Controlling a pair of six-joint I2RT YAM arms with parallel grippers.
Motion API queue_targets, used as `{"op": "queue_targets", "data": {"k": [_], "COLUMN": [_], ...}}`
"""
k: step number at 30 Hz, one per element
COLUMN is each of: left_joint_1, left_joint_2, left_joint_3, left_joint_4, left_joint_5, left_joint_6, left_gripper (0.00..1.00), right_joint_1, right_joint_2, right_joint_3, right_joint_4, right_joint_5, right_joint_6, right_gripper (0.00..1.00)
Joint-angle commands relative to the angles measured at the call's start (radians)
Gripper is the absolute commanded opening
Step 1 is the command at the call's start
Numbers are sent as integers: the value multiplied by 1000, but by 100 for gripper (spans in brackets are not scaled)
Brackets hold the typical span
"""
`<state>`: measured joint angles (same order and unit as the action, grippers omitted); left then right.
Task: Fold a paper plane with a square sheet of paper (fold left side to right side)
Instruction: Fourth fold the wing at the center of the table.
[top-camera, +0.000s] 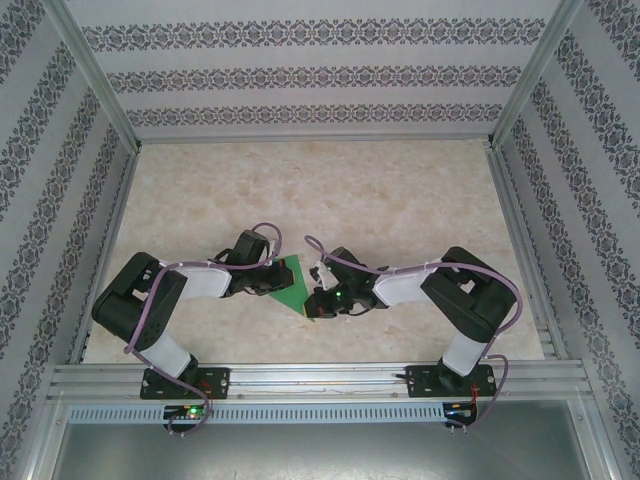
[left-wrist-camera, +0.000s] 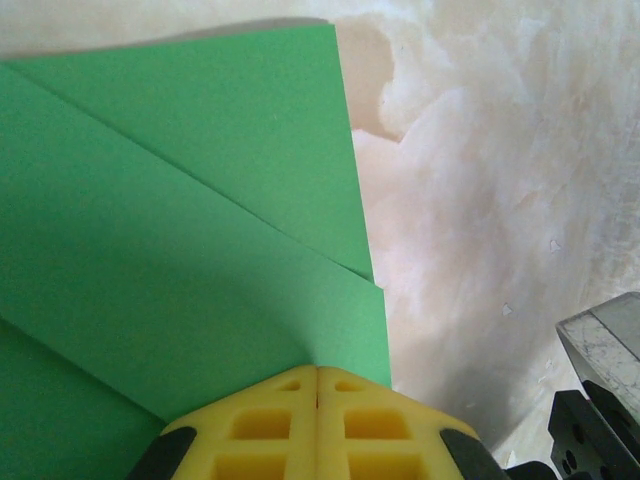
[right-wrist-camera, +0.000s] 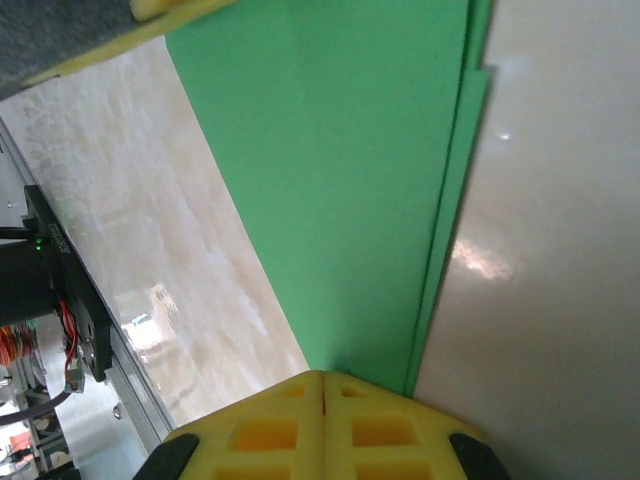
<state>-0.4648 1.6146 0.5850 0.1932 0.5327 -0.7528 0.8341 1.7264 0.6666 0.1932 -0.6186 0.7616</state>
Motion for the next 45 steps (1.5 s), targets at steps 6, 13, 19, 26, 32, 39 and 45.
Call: {"op": "queue_targets", "data": {"k": [6, 13, 19, 26, 32, 39, 45], "left_joint_1": [2, -1, -2, -3, -3, 0, 48], "left_joint_2": [29, 24, 23, 15, 14, 5, 1], "left_joint_3": [-6, -8, -4, -3, -7, -8, 8], "left_joint_4": [-103, -89, -78, -72, -60, -47, -81], "left_joint_5": [-104, -90, -69, -67, -66, -82, -89], "left_joint_6": [20, 23, 23, 21, 13, 11, 54], "left_gripper": [1, 1, 1, 1, 1, 3, 4], "right_joint_1": [25, 10, -64, -62, -53, -38, -20], "right_joint_2": [-29, -134, -216, -63, 60, 115, 134], "right_joint_3": [-71, -80, -31, 115, 169, 148, 136], "right_joint_4": [-121, -141, -156, -98, -71, -139, -240], "right_joint_5": [-24, -52, -68, -15, 28, 67, 111], "right_joint_6": [16, 15, -25, -51, -47, -56, -92], "right_gripper": [0, 0, 0, 0, 0, 0, 0]}}
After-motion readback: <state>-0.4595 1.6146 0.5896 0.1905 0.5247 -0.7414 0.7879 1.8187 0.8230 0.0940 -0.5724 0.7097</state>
